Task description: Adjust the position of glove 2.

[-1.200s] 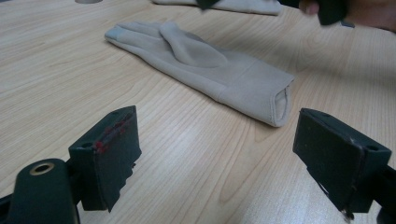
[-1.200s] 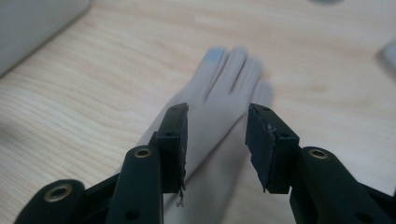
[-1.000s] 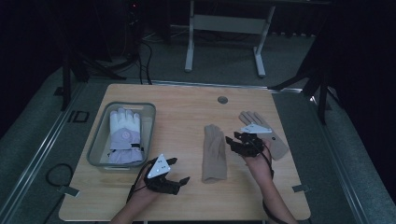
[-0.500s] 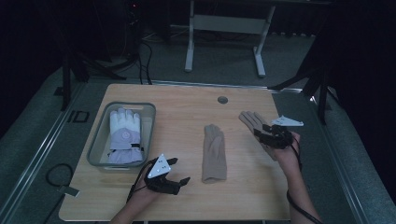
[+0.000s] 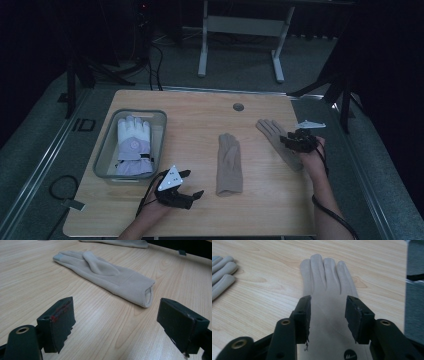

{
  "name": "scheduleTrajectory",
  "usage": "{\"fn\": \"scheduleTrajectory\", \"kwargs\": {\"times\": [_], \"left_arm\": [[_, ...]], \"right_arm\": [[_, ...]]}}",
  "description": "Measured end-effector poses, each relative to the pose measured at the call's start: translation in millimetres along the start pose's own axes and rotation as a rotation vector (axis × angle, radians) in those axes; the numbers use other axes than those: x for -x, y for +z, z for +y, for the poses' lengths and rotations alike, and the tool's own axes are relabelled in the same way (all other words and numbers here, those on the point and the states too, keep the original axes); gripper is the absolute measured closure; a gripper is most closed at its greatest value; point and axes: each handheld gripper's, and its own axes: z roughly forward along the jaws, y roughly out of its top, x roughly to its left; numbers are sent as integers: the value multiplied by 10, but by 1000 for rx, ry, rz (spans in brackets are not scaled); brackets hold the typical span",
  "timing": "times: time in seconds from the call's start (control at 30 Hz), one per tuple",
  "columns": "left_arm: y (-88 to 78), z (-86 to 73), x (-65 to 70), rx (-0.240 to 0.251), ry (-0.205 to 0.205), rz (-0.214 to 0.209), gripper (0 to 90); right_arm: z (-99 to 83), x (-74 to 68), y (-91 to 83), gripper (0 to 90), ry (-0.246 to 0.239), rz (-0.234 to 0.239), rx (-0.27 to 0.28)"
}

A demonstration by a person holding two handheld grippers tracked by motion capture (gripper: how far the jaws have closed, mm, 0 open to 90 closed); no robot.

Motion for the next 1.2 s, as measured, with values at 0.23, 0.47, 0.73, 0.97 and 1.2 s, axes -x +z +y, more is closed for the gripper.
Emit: {"fn": "scheduleTrajectory", "kwargs": {"times": [0.23, 0.47, 0.73, 0.97, 1.2], "left_arm": [[-7, 7, 13, 6, 6, -3, 147], [5, -3, 17, -2, 7, -7, 147], [7, -10, 12, -2, 4, -3, 147], [12, -9, 14, -5, 8, -2, 148], [-8, 1, 3, 9, -3, 3, 148]], "right_arm": [[-62, 136, 115, 568, -18, -5, -34], [-148, 151, 235, 560, -29, 11, -81], [-168, 129, 271, 774, 11, 24, -102], [-174, -43, 233, 835, 112, -78, -81], [-145, -222, 29, 836, 236, -120, -48]]}}
